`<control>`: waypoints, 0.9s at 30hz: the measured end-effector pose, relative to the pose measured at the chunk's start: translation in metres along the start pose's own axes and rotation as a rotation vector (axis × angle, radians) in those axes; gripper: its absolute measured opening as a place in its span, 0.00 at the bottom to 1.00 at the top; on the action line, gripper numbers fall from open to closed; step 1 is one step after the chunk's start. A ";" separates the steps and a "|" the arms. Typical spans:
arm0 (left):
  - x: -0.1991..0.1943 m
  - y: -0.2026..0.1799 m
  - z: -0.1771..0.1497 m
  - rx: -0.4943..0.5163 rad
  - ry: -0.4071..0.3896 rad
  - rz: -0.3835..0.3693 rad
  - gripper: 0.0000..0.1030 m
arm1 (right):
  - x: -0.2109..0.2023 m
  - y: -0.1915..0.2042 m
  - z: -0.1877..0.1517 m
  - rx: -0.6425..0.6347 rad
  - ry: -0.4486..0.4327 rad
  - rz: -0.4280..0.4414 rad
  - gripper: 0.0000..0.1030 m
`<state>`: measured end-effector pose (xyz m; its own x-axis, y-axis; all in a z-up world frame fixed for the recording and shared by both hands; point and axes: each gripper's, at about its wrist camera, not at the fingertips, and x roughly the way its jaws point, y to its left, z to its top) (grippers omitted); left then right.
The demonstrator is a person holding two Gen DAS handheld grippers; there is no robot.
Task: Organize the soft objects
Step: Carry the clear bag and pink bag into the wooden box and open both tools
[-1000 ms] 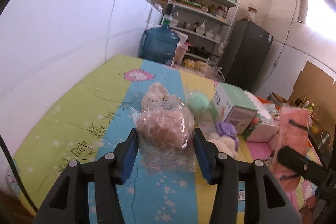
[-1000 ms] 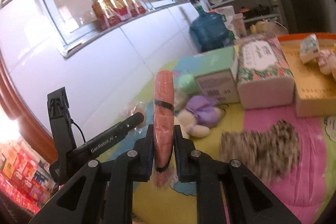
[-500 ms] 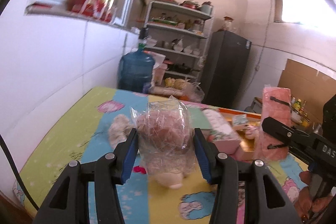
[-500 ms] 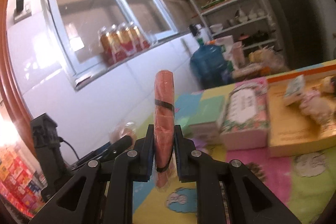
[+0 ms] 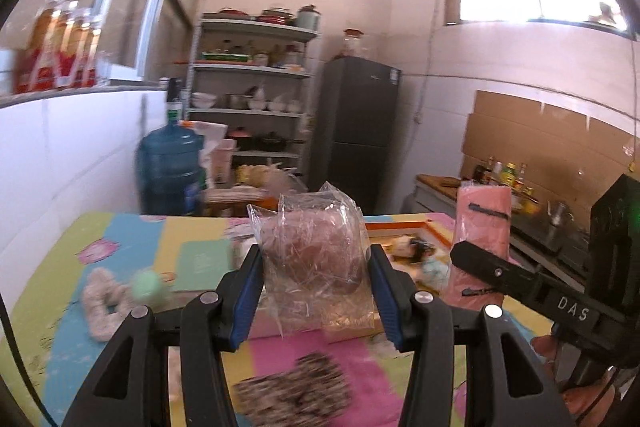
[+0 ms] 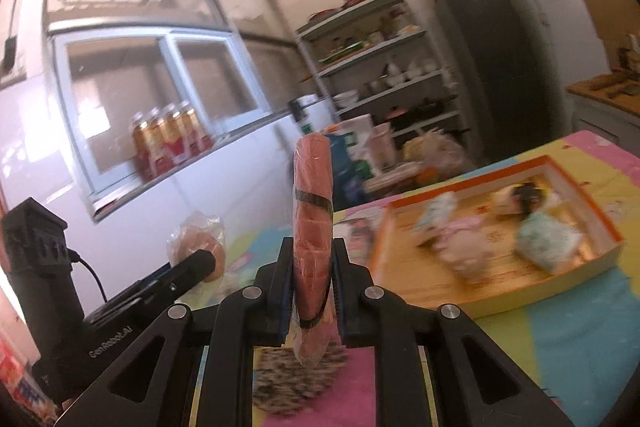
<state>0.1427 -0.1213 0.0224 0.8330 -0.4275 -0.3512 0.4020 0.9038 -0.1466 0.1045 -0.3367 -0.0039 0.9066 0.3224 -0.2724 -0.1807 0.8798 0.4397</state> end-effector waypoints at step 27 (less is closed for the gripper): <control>0.151 -0.065 -0.022 -0.039 0.225 0.030 0.50 | 0.045 -0.134 0.037 0.118 0.077 -0.136 0.18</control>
<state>0.2339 -0.2441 -0.0416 0.7369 -0.3892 -0.5527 0.3595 0.9180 -0.1673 0.1834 -0.4532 -0.0437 0.8867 0.2329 -0.3993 -0.0083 0.8717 0.4900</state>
